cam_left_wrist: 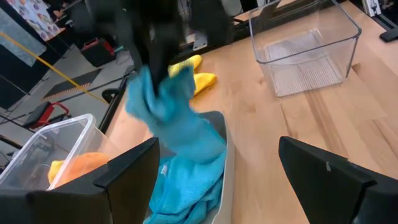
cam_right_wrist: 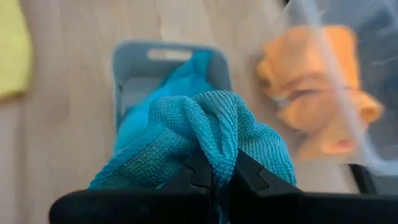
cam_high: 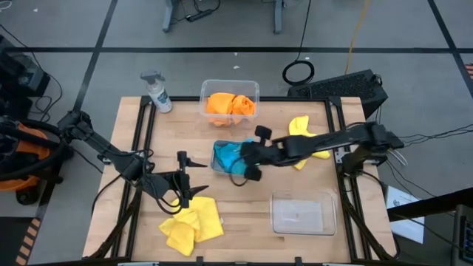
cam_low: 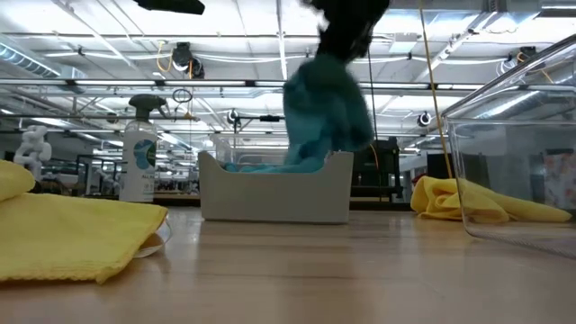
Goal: Sort microfiber towel by color & place in baskets
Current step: Put the blue microfiber towel into the grey bin
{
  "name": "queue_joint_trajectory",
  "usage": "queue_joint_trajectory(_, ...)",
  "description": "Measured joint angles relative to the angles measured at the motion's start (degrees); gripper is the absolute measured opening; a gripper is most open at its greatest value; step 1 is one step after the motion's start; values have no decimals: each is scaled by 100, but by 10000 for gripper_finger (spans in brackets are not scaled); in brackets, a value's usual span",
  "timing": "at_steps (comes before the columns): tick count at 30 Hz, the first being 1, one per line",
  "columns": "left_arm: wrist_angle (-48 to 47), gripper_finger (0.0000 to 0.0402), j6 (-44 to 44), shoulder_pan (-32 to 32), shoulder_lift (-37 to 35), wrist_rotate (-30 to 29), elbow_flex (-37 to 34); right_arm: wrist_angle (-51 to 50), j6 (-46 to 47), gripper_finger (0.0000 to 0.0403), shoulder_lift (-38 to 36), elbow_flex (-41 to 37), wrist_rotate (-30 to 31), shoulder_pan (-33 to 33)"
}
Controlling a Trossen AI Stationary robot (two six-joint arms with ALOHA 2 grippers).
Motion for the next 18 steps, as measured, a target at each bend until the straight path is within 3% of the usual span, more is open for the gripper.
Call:
queue_joint_trajectory(7,-7,334,-10,-4,0,178,0,1095,-535,11,1115,-3,-463,-290)
queue_joint_trajectory(18,-54,334,-24,-7,0,365,0,2004,-336,27,1664,-5,-1025,-536)
